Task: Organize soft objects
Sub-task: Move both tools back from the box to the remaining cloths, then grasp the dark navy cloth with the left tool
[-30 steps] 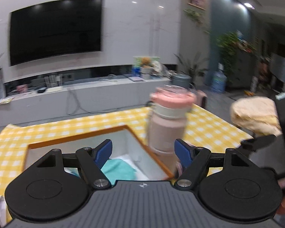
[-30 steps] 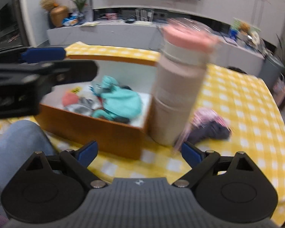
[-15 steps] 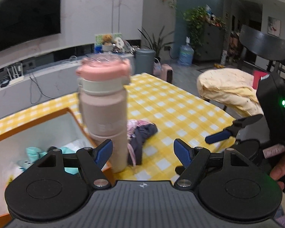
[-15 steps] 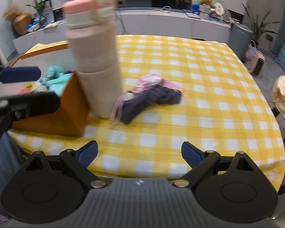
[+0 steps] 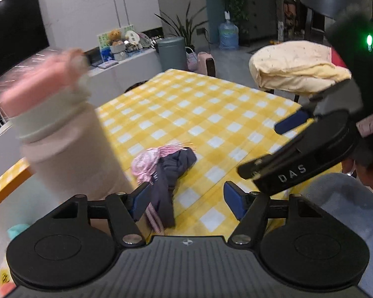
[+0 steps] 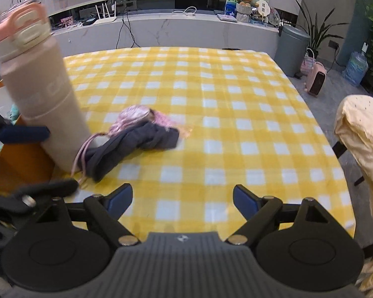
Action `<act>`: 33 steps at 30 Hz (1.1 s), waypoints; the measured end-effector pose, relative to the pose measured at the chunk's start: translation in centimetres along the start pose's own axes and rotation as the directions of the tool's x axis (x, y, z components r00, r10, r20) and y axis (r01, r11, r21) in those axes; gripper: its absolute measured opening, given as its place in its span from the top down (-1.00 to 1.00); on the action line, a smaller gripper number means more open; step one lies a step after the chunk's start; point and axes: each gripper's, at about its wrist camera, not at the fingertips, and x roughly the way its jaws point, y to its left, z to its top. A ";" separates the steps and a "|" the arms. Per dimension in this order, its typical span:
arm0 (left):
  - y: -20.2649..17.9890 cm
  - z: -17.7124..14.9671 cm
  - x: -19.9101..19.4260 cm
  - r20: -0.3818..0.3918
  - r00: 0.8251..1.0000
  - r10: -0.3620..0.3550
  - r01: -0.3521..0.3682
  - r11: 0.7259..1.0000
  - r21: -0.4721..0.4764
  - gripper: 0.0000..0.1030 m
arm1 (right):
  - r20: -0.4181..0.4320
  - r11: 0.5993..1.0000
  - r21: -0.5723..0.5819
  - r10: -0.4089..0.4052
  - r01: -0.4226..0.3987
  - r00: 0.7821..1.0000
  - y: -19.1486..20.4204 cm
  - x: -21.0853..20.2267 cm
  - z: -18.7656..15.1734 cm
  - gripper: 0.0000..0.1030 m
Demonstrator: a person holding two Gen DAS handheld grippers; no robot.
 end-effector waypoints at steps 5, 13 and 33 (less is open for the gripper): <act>-1.4 1.2 4.3 -0.056 0.996 0.075 -0.072 0.996 0.056 -0.23 | 0.005 1.000 0.013 0.002 -0.002 1.000 -1.3 1.3 0.7 -0.65; -3.7 1.2 10.9 -0.122 0.955 0.269 -0.233 0.940 0.248 -0.19 | -0.039 0.998 0.060 -0.025 0.027 0.999 -4.7 3.0 0.2 -0.65; -1.8 1.4 9.6 -0.180 0.974 0.134 -0.126 0.991 0.053 0.90 | -0.033 0.997 -0.023 0.068 -0.069 0.997 -4.6 5.3 2.4 -0.63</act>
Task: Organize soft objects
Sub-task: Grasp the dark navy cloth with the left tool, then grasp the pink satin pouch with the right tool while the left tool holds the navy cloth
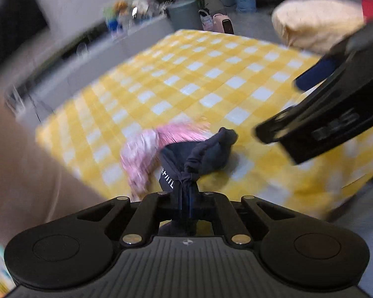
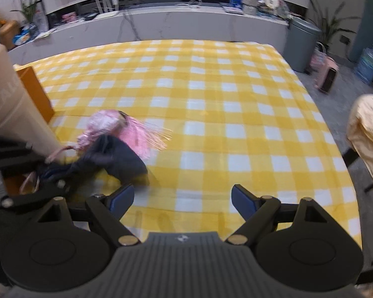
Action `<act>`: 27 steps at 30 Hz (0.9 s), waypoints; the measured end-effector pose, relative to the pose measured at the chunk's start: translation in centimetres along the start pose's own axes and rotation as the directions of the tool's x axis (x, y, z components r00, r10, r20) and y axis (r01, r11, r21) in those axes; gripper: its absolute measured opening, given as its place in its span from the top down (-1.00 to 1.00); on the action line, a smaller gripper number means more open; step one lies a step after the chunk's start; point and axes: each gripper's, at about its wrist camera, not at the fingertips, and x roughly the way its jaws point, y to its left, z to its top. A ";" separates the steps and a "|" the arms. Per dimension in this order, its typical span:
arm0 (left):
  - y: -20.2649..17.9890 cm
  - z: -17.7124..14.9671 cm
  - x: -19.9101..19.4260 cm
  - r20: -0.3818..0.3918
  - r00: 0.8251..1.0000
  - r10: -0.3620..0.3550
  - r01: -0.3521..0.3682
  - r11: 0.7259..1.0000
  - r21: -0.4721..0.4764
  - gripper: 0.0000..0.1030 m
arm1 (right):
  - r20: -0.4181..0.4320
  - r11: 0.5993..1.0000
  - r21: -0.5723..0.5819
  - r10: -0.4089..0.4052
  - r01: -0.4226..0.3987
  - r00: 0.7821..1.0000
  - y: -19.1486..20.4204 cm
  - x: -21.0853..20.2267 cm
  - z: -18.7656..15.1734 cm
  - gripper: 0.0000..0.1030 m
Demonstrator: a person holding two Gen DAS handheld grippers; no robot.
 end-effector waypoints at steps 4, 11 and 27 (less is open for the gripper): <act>2.5 -0.8 -1.8 -0.062 0.987 -0.146 0.132 0.972 -0.194 0.91 | 0.016 0.997 -0.041 0.061 -0.060 0.998 1.0 0.4 1.6 -0.63; 3.9 -1.2 -1.9 -0.112 0.983 -0.145 0.112 0.959 -0.262 0.90 | 0.006 0.976 -0.138 0.173 -0.170 0.985 4.3 3.3 5.3 -0.63; 4.9 -1.1 -1.1 -0.115 0.981 -0.154 0.113 0.947 -0.300 0.90 | -0.099 0.955 -0.220 0.181 -0.199 0.978 9.4 10.4 8.1 -0.26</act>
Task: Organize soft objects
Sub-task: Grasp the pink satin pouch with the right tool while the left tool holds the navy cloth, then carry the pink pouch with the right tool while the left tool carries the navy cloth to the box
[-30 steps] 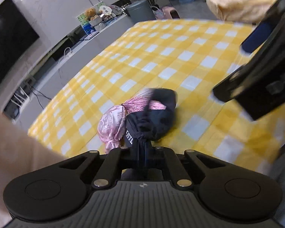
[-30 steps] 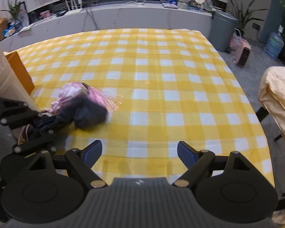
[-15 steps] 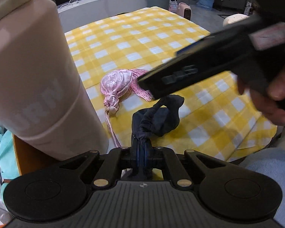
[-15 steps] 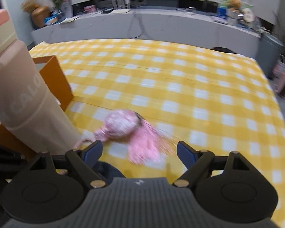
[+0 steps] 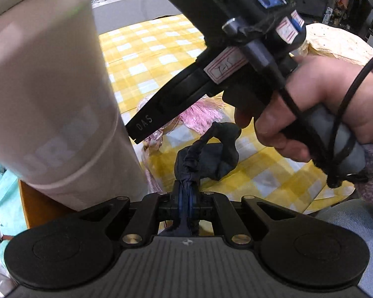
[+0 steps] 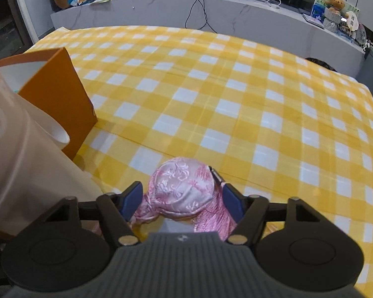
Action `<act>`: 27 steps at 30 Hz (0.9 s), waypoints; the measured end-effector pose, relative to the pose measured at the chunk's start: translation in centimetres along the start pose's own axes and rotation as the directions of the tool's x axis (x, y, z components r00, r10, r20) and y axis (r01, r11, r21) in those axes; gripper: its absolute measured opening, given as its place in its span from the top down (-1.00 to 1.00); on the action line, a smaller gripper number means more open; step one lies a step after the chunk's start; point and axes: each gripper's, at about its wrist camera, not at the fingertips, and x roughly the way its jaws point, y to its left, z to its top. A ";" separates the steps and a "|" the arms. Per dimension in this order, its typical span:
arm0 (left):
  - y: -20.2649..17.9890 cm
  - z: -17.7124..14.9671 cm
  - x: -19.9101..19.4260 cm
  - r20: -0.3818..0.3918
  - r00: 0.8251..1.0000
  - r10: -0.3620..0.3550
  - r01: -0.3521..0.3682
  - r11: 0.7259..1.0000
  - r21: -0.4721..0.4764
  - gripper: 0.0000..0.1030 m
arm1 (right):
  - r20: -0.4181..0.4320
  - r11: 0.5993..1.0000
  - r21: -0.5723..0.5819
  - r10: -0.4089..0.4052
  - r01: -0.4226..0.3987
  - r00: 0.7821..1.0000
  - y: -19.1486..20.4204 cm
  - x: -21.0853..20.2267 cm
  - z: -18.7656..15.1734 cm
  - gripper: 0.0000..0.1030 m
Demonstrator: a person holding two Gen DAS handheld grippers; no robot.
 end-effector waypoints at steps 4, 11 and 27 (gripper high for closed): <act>0.3 -0.2 -0.1 0.002 1.000 -0.011 0.011 1.000 -0.015 0.90 | -0.006 0.999 0.038 0.023 -0.023 1.000 0.2 0.1 -0.1 0.03; 0.3 -0.3 -1.1 0.034 0.999 -0.032 0.033 0.999 -0.014 0.90 | 0.035 0.998 0.061 -0.031 0.029 0.999 -0.2 -3.2 -0.9 0.30; 0.7 -3.0 -7.7 0.164 0.986 -0.038 0.039 0.999 0.000 0.90 | 0.116 0.968 0.202 -0.177 0.151 0.977 0.0 -13.8 -8.4 0.30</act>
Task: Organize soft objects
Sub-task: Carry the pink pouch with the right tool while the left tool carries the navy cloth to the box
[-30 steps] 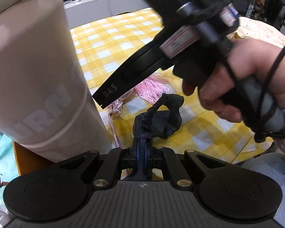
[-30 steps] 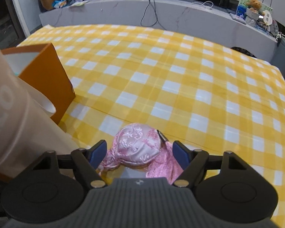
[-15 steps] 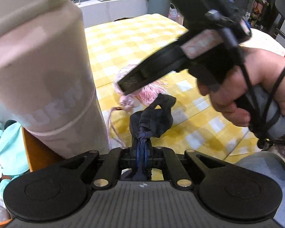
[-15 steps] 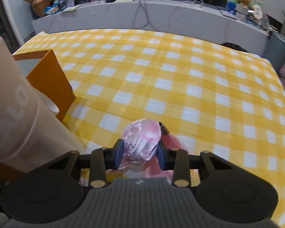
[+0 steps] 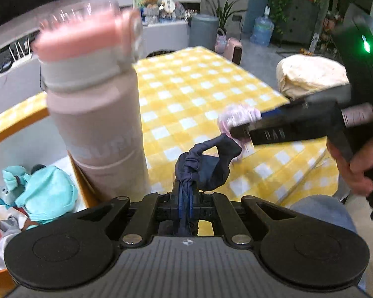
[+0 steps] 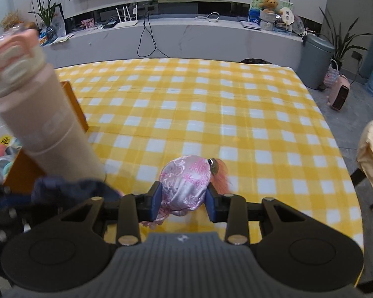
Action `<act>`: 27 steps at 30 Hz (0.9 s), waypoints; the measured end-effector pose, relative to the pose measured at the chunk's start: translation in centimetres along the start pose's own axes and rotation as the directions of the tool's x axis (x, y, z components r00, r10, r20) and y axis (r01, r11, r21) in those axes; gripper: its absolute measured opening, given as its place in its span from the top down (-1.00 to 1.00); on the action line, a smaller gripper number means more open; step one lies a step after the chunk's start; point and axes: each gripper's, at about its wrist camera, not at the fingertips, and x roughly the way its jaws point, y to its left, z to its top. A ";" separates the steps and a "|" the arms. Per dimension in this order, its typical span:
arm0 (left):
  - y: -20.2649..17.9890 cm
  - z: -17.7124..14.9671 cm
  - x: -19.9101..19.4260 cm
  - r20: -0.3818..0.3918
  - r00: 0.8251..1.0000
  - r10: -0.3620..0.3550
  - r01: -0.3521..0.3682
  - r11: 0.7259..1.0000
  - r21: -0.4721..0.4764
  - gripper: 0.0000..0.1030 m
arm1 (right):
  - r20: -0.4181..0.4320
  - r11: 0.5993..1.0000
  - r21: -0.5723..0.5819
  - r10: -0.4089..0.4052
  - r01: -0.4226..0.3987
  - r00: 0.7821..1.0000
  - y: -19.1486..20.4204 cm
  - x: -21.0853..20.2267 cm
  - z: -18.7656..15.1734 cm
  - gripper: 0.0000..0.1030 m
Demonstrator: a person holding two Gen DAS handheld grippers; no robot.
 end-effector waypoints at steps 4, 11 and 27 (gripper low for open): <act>0.0 -0.3 -2.5 0.054 0.999 -0.002 0.002 1.000 0.005 0.90 | 0.018 1.000 0.011 0.011 -0.011 1.000 1.4 -2.4 -1.4 0.30; 0.0 -0.7 -7.7 0.170 0.985 0.018 -0.014 1.000 -0.023 0.90 | 0.076 0.999 0.012 0.050 -0.051 0.996 4.2 -5.9 -2.1 0.30; 6.1 -3.0 -14.5 0.305 0.946 0.109 -0.057 0.983 -0.176 0.90 | 0.135 0.970 -0.176 0.192 -0.167 0.972 14.8 -10.6 -1.3 0.30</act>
